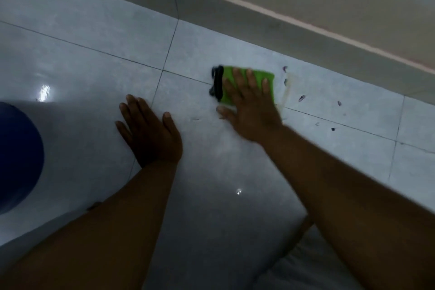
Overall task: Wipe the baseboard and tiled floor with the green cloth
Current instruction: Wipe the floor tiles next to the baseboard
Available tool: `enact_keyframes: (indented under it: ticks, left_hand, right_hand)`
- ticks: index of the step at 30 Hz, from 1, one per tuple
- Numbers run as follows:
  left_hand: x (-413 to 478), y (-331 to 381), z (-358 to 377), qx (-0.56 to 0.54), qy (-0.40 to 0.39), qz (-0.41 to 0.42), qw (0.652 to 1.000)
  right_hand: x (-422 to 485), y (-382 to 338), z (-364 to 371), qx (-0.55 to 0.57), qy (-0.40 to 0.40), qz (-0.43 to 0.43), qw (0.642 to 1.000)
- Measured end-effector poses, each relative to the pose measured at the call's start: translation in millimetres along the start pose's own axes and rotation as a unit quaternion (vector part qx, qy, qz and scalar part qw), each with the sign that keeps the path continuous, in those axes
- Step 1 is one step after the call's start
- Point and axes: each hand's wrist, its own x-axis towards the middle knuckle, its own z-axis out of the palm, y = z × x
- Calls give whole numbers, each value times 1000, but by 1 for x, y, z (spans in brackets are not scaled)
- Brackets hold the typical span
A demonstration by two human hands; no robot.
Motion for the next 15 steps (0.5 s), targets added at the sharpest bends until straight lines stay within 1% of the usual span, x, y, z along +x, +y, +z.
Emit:
enact_keyframes:
  ticks: [2,4,6,8,10,11,15]
  left_hand:
    - [1,0,0,-1,0,-5,1000]
    - [1,2,0,-2,6,-5,1000]
    - [2,3,1,0,9,-5,1000]
    - [1,2,1,2,11,-9,1000]
    - [1,2,2,1,12,-7,1000]
    - [1,2,2,1,12,-6,1000]
    - [0,-1,4,8,7,2,1000]
  right_hand:
    - [28,32,-13,-4,-10,15,1000]
    - [36,59,-21,-4,-11,46,999]
    - [20,60,-16,9,7,81,997]
    - [-11,36,-1,9,34,97,995]
    - [-43,8,14,3,46,79,996]
    - [-50,2,17,2,40,70,997]
    - [-15,26,2,0,15,-1,1000]
